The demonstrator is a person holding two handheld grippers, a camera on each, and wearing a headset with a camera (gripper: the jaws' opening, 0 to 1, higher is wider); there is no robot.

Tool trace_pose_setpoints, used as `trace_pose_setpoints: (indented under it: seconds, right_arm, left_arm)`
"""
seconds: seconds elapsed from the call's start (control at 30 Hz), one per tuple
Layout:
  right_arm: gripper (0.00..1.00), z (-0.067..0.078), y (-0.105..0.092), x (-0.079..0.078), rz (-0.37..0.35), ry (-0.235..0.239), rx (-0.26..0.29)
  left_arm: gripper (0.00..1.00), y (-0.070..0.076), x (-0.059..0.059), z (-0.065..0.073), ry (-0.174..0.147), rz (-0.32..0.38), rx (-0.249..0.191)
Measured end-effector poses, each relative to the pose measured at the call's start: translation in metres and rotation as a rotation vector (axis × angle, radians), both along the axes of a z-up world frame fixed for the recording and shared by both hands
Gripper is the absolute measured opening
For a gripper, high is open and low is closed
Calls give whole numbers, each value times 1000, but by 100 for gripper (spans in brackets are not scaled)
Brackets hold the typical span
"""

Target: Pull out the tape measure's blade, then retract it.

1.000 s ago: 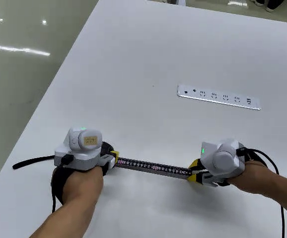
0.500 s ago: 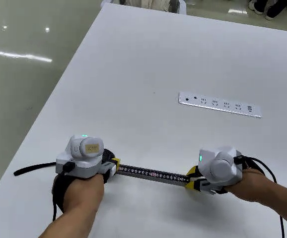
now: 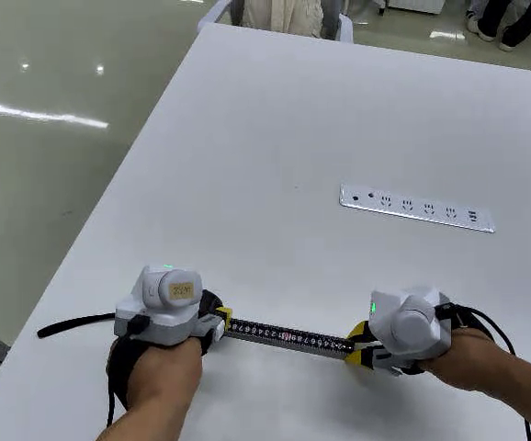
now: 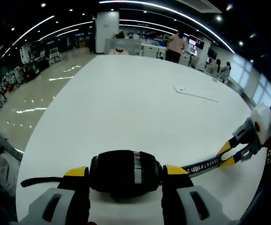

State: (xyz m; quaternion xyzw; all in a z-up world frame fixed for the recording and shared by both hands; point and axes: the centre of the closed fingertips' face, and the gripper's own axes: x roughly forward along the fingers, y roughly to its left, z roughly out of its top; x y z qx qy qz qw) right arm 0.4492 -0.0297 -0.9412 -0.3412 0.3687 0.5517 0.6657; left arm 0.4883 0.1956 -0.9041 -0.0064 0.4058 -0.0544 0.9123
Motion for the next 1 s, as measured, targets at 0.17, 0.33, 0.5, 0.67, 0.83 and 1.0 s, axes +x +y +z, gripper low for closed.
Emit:
trace_pose_setpoints:
  seconds: [0.17,0.33,0.5,0.67,0.83,1.0]
  right_arm:
    - [13,0,3,1,-2,-1,4]
    - [13,0,7,2,-3,0,11]
    - [13,0,11,2,-5,-1,16]
    - [13,0,15,3,-3,-1,21]
    - [13,0,18,4,-2,-1,26]
    - [13,0,22,5,-3,-2,31]
  left_arm:
    - [59,0,0,0,0,-2,1]
    - [59,0,0,0,0,-6,1]
    - [59,0,0,0,1,-8,1]
    - [59,-1,-1,0,3,-9,2]
    - [59,0,-1,0,5,-10,0]
    - [59,-1,0,0,5,-10,0]
